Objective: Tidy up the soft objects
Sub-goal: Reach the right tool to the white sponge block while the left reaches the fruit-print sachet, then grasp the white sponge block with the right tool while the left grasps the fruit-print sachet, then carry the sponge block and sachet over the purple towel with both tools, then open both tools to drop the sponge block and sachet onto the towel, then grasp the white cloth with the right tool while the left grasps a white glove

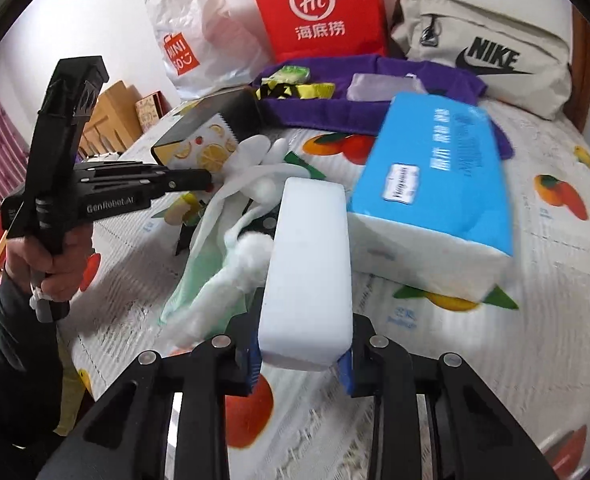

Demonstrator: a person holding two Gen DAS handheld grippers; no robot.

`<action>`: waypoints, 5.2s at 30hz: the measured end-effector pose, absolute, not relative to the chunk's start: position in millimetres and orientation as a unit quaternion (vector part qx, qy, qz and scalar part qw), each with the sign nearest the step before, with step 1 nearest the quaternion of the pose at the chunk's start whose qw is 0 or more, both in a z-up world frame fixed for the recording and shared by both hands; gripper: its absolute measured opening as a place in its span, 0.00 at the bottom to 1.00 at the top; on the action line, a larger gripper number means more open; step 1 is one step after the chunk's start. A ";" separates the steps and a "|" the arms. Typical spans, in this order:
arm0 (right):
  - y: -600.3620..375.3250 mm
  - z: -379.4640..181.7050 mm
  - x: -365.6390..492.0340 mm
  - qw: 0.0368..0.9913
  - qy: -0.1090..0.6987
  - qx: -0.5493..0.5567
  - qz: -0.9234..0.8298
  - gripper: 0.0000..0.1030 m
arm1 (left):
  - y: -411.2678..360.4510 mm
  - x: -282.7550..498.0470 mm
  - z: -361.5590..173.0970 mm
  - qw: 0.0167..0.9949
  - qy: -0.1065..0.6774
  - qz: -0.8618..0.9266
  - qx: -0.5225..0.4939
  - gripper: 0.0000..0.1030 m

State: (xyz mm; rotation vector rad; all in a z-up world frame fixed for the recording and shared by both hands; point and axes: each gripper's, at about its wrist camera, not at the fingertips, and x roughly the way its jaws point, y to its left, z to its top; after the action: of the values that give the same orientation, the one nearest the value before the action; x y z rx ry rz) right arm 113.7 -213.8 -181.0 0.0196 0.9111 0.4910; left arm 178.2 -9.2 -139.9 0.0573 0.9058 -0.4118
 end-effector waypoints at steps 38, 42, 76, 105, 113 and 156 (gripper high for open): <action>-250.0 -131.2 69.1 0.899 0.402 0.009 0.171 0.29 | 26.8 120.9 -97.3 0.896 0.410 -0.162 -0.056 0.05; -251.3 -120.9 77.0 0.903 0.397 0.008 0.166 0.29 | 27.1 125.0 -86.0 0.898 0.404 -0.164 -0.060 0.05; -241.1 -66.0 257.4 0.920 0.371 -0.018 0.125 0.29 | 11.6 280.8 -37.8 0.905 0.393 -0.153 -0.056 0.05; -242.3 -137.3 382.4 0.868 0.474 -0.037 0.143 0.29 | -22.0 429.1 -103.1 0.861 0.479 -0.150 -0.082 0.05; -242.4 -150.5 392.4 0.858 0.492 -0.039 0.144 0.30 | -23.7 444.3 -121.4 0.849 0.506 -0.128 -0.076 0.06; -246.5 -72.9 210.1 0.906 0.397 0.039 0.138 0.61 | 17.6 218.1 -24.0 0.908 0.411 -0.074 -0.041 0.62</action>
State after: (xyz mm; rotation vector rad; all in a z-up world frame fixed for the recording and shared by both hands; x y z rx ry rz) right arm 210.1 -246.5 -72.9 0.0797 0.8208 0.2860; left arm 218.1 17.6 -24.0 -0.0843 0.8477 -0.1536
